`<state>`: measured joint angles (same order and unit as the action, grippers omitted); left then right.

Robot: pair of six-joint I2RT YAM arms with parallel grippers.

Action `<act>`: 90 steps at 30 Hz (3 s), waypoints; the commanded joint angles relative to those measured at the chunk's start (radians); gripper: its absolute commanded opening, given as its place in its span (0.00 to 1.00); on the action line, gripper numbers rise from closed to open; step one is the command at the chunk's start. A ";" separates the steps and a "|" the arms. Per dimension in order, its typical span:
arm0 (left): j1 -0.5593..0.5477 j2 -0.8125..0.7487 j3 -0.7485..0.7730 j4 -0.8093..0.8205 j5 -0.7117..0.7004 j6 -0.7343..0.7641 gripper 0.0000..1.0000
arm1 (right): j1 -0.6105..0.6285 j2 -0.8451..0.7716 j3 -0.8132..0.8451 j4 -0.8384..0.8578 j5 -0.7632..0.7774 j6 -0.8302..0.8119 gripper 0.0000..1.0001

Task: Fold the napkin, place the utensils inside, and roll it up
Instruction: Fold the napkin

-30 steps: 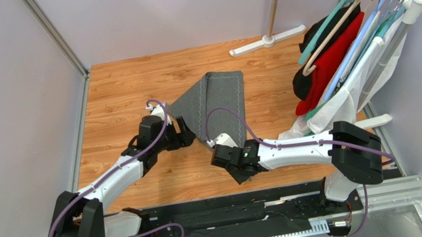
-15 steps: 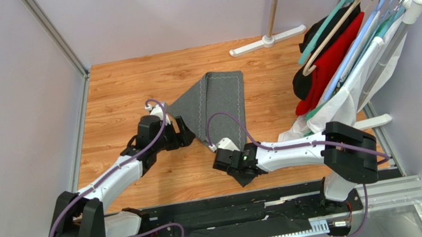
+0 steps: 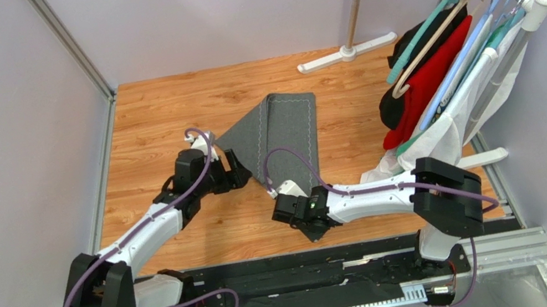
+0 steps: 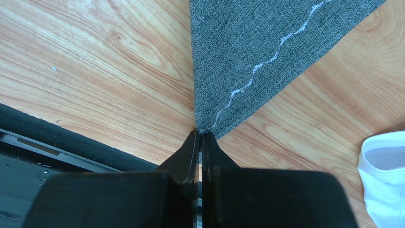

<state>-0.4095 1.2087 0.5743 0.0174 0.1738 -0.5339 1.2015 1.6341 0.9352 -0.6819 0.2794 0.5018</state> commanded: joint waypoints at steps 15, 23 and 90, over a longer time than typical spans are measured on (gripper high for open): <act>0.138 -0.080 -0.031 0.010 0.042 0.002 0.88 | 0.000 0.049 0.333 -0.242 0.216 -0.160 0.00; 0.170 -0.090 -0.057 0.032 0.066 -0.008 0.88 | -0.031 0.154 0.470 -0.214 0.331 -0.253 0.00; 0.098 0.389 -0.024 0.410 0.176 -0.291 0.83 | -0.134 0.188 0.574 0.389 0.360 -0.691 0.00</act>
<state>-0.2783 1.5368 0.5461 0.3504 0.3347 -0.7525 1.0683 1.8896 1.5154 -0.3424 0.6296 -0.2066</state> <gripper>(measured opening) 0.830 0.014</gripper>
